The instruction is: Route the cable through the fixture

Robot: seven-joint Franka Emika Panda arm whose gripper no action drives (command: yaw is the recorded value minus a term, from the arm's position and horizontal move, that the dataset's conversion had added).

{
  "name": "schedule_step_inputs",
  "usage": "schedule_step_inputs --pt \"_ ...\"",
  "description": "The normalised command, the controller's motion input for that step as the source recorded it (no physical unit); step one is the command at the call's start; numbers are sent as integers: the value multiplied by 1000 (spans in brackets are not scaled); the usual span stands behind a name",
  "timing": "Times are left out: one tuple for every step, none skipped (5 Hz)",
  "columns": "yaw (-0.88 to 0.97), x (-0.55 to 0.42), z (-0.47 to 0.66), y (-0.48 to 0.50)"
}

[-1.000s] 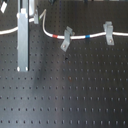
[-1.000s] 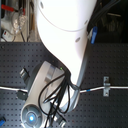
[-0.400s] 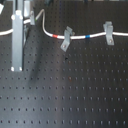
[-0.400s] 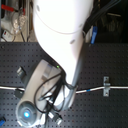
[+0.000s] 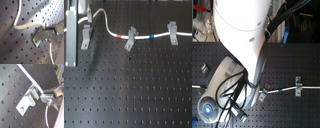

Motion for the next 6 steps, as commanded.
schedule_step_inputs --pt "0 -468 242 278" --pt "0 -434 206 332" --pt "0 -376 185 343" --pt "3 -349 155 254" --pt "26 -352 134 248" --pt "37 -370 127 315"
